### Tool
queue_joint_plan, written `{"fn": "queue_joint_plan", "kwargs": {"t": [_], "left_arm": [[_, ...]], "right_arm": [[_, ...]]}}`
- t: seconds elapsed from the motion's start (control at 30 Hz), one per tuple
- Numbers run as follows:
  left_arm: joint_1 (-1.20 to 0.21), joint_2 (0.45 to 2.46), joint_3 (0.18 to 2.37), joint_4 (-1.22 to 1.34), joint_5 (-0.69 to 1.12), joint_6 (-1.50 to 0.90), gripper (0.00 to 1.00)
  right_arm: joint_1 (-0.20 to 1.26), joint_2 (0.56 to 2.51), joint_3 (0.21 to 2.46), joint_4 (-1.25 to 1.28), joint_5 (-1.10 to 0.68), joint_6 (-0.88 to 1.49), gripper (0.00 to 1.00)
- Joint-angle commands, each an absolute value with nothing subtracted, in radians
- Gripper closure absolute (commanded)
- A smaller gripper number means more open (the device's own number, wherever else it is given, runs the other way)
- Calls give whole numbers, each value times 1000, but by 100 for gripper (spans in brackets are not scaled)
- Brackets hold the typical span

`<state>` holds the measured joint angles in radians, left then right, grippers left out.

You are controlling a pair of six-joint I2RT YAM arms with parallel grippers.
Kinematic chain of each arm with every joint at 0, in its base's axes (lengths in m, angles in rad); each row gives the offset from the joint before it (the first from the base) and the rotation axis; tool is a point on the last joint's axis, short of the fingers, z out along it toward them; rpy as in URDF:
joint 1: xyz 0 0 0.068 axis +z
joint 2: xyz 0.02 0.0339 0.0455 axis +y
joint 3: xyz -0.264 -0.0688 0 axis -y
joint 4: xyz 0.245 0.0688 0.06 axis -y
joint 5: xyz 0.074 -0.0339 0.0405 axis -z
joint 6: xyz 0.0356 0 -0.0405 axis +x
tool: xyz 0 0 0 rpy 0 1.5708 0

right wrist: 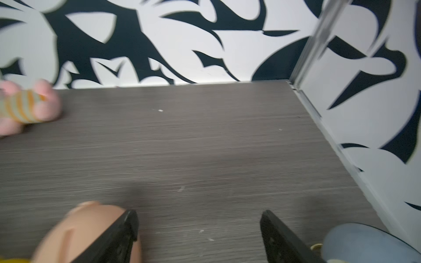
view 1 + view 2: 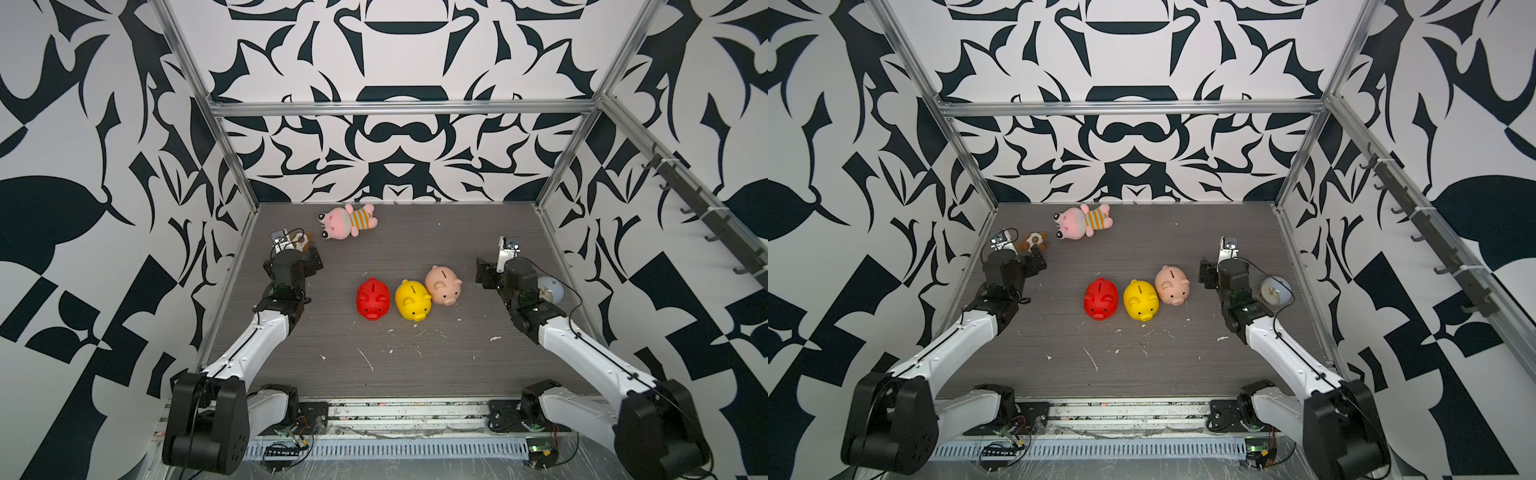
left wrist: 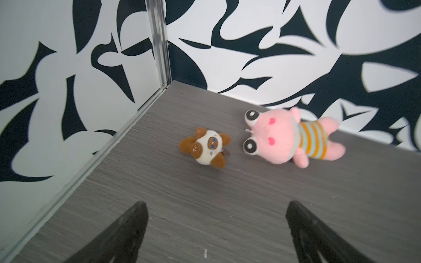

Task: Open piggy banks
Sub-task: Move the piggy bank to the center of the board.

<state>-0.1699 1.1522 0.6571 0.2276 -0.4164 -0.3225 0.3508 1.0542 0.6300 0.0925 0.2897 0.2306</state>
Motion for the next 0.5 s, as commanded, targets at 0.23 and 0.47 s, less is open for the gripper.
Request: {"fn": "queue_joint_plan", "kwargs": {"t": [0.23,0.47], "left_arm": [[-257,1146,726,-104,-141,-618,1],[-314,1203,758,-116,-108,-624,1]], "right_arm": [[763,1051,775,-526,142,733,31],[920,1282,780,-235,61,828,32]]}}
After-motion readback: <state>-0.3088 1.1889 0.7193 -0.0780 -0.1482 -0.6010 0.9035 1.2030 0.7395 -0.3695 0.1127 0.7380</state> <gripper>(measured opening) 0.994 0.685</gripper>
